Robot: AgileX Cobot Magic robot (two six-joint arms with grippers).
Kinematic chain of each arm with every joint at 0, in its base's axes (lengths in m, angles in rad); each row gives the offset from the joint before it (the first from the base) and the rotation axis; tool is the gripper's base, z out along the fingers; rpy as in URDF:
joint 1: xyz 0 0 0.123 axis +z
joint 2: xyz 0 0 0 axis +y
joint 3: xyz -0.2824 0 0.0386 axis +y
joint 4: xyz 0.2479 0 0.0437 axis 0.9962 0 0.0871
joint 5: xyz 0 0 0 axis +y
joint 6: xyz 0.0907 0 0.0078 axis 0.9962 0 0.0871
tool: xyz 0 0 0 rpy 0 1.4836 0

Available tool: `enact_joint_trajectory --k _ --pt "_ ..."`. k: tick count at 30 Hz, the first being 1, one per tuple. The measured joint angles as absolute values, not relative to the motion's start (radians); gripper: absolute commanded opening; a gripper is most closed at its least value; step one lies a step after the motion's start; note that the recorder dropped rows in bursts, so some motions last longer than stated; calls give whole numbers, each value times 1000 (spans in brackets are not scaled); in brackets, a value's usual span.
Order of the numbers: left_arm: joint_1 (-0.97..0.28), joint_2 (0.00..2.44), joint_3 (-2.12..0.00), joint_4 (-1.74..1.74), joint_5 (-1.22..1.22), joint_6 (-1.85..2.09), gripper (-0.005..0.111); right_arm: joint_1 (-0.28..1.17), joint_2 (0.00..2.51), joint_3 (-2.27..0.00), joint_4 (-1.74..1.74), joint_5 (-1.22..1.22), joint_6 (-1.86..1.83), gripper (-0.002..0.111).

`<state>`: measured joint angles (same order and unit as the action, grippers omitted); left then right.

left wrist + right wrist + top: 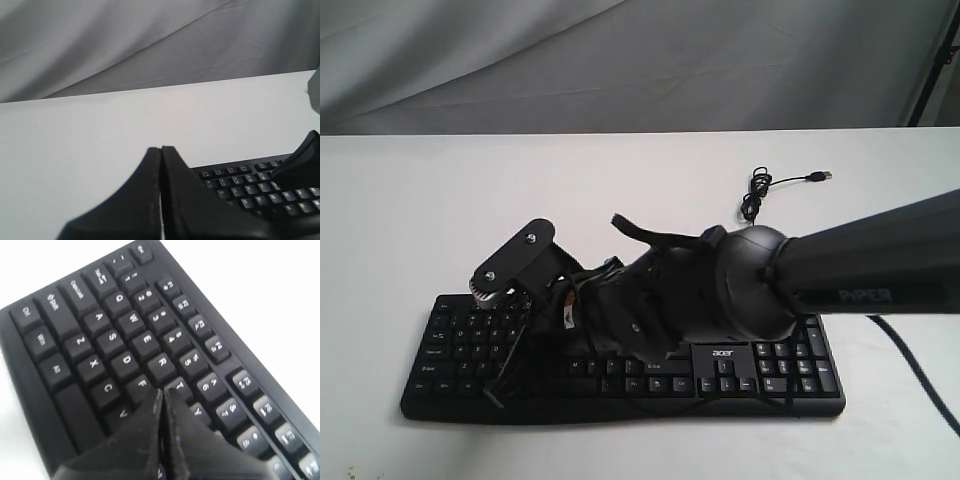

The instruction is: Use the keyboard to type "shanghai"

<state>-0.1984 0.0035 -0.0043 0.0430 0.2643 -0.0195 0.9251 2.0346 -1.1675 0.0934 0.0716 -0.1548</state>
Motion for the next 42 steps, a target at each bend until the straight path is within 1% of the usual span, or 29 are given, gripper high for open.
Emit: enact_joint_trajectory --k 6,31,34,42 --pt "-198 3 -4 43 264 -20 0 925 2093 -1228 93 108 -162 0" --pt "-198 3 -4 43 264 -20 0 925 2116 -1235 95 112 -169 0" --pt "-198 3 -4 43 264 -20 0 925 2093 -1233 95 120 -169 0" --pt "-198 3 -4 43 264 -20 0 925 2004 -1138 95 112 -173 0"
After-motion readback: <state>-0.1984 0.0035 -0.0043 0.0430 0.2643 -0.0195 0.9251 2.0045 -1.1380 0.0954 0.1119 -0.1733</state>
